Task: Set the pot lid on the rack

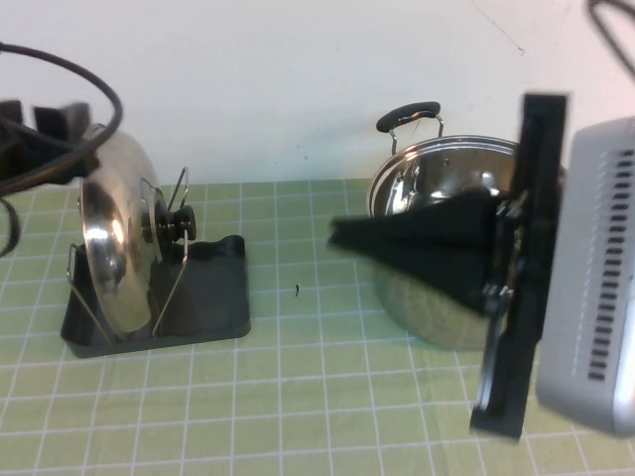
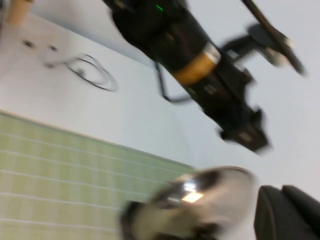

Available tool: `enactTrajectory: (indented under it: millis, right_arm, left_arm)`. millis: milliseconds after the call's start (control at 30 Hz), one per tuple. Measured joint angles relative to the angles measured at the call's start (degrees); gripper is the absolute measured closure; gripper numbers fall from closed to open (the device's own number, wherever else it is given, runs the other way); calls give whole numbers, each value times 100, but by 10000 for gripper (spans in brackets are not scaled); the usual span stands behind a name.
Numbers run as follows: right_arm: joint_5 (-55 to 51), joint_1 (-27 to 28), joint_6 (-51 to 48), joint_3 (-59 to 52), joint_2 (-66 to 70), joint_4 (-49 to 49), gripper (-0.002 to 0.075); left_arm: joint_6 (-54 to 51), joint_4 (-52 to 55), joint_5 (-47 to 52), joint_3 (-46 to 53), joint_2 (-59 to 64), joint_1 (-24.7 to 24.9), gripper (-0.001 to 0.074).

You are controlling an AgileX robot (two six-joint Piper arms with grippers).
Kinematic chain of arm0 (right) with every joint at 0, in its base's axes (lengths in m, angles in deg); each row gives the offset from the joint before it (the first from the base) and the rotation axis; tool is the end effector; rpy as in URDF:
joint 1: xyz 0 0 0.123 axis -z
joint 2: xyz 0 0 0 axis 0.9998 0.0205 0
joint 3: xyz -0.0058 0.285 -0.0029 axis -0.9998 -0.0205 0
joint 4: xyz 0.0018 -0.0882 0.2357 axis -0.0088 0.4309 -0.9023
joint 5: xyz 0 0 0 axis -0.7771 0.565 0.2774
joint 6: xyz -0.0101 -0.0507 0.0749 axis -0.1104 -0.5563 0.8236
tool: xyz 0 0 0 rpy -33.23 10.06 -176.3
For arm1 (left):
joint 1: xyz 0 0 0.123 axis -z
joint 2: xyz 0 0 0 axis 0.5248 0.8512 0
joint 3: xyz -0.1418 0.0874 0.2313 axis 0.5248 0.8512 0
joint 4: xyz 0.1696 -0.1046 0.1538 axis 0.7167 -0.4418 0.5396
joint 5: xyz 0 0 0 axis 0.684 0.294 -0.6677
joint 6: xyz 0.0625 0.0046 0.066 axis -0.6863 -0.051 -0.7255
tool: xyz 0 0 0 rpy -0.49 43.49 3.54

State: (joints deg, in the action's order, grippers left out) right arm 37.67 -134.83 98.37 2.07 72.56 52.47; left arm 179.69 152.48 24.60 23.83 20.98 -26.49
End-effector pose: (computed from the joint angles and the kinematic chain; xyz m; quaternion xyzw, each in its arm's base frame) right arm 0.1401 0.2040 0.3793 -0.5993 0.4445 0.2221 0.6276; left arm 0.2633 -0.0332 0.3467 0.0387 0.7824 -0.0906 0.6150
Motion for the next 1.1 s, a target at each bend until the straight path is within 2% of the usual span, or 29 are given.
enactTrajectory:
  millis: [67, 267, 333, 500, 600, 667, 733, 833, 967, 1100]
  right_arm:
    - [-612, 0, -290, 0, -159, 0, 727]
    - [-3192, 0, -1405, 0, -945, -167, 727]
    - [-4163, 0, -2034, 0, -1227, -604, 727]
    - [-6651, 0, -4429, 0, -1745, -2618, 727]
    - [-7912, 0, -5621, 0, -2030, -4036, 727]
    - [-8381, 0, -6232, 0, -2241, -5025, 727]
    - [-8610, 0, -6762, 0, -2520, -5912, 727]
    - [-8653, 0, -7241, 0, -2969, -6893, 727]
    - [-8392, 0, -7424, -191, -3601, -7648, 727]
    - [-7595, 0, -7472, -985, -4192, -8127, 727]
  left_arm:
    - [-243, 0, 303, 0, -260, 0, 339]
    - [-1853, -169, 2180, 0, -963, 0, 650]
    - [-2470, -514, 3107, 0, -1141, 0, 699]
    - [-4272, -2534, 4898, 0, -1489, 0, 730]
    - [-5390, -4272, 5100, 0, -1774, 0, 732]
    - [-6317, -5667, 5143, 0, -1987, 0, 733]
    - [-7371, -7028, 5222, 0, -2249, 0, 733]
    - [-8524, -8467, 5158, 161, -2765, 0, 733]
    - [-9116, -9603, 4781, 699, -3710, 0, 734]
    - [-9560, -10288, 4178, 1509, -4664, 0, 734]
